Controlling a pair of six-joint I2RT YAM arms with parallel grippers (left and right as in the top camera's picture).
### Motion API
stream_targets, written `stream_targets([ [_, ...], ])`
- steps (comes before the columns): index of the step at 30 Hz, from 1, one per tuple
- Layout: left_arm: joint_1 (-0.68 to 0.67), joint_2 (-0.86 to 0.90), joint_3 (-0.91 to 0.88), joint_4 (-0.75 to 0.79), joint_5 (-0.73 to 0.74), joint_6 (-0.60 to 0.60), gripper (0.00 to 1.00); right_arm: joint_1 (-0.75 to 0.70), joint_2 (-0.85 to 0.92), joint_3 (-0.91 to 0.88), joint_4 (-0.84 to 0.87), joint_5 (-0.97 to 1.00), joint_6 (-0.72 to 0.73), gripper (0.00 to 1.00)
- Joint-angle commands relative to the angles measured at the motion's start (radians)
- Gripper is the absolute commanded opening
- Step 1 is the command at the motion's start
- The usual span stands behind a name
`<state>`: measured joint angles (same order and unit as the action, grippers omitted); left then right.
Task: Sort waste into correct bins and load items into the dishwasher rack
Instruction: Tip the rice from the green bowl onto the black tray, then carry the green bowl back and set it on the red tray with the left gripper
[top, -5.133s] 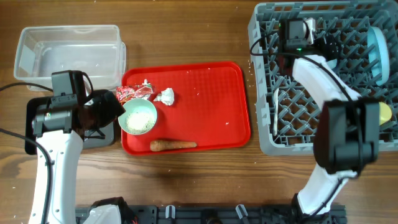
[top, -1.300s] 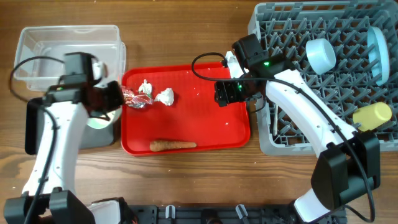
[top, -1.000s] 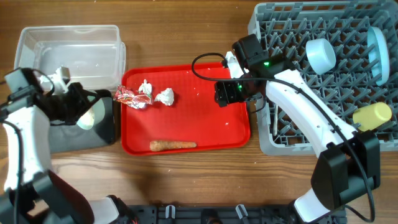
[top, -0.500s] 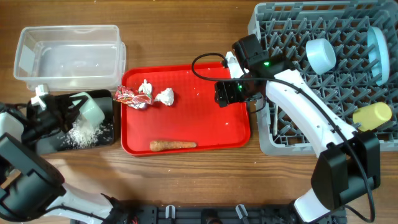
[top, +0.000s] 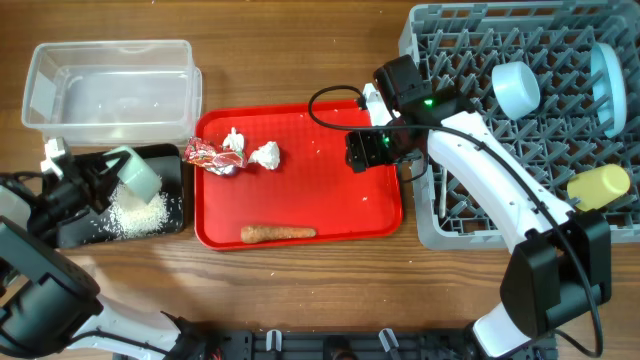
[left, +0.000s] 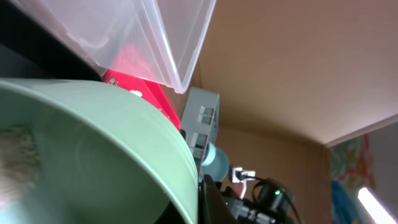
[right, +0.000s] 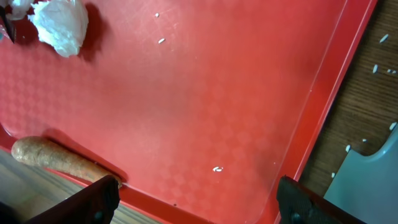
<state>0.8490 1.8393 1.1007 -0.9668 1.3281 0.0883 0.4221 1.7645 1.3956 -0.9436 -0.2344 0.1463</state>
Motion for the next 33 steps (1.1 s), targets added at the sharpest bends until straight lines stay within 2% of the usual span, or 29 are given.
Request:
stream_targets([
  [1,0.011,0.011,0.011,-0.022,0.04,0.036,0.04,0.0,0.016,-0.004,-0.004,0.008,0.01,0.83],
  [4,0.011,0.011,0.011,-0.045,0.056,0.048,0.04,0.0,0.016,-0.004,-0.01,0.009,0.009,0.83],
  [5,0.011,0.011,0.011,-0.074,0.1,0.142,0.04,0.0,0.016,-0.004,-0.013,0.014,0.01,0.83],
  [6,0.012,0.012,0.011,-0.064,0.072,0.155,0.04,0.0,0.016,-0.004,-0.016,0.027,0.01,0.83],
  [7,0.012,0.014,0.011,-0.019,-0.006,0.053,0.04,0.0,0.016,-0.004,-0.017,0.034,0.01,0.83],
  [8,0.011,0.015,0.011,-0.026,0.002,0.006,0.04,0.0,0.016,-0.004,-0.017,0.034,0.01,0.83],
  [9,0.011,0.014,0.011,-0.075,0.105,0.149,0.04,0.0,0.016,-0.004,-0.018,0.034,0.01,0.83],
  [10,0.011,0.015,0.011,-0.066,0.097,0.146,0.04,0.0,0.016,-0.004,-0.019,0.034,0.01,0.83],
  [11,0.011,0.02,0.011,-0.053,0.063,0.045,0.04,0.0,0.016,-0.004,-0.019,0.034,0.01,0.83],
  [12,0.013,0.018,0.011,-0.08,0.096,0.115,0.04,0.0,0.016,-0.004,-0.019,0.034,0.01,0.83],
  [13,0.013,0.018,0.011,-0.08,0.09,0.134,0.04,0.0,0.016,-0.004,-0.019,0.034,0.01,0.83],
  [22,0.013,0.022,0.011,-0.122,0.065,0.115,0.04,0.0,0.016,-0.004,-0.022,0.034,0.01,0.83],
  [26,0.006,0.02,0.011,-0.14,0.051,0.145,0.04,0.0,0.016,-0.004,-0.022,0.034,0.01,0.83],
  [28,-0.011,0.012,0.011,-0.162,0.05,0.146,0.04,0.0,0.016,-0.004,-0.022,0.034,0.01,0.83],
  [31,-0.07,-0.025,0.011,-0.239,0.045,0.242,0.04,0.0,0.016,-0.004,-0.022,0.034,0.01,0.83],
  [33,-0.126,-0.052,0.011,-0.261,0.023,0.257,0.04,0.0,0.016,-0.004,-0.021,0.034,0.011,0.83],
])
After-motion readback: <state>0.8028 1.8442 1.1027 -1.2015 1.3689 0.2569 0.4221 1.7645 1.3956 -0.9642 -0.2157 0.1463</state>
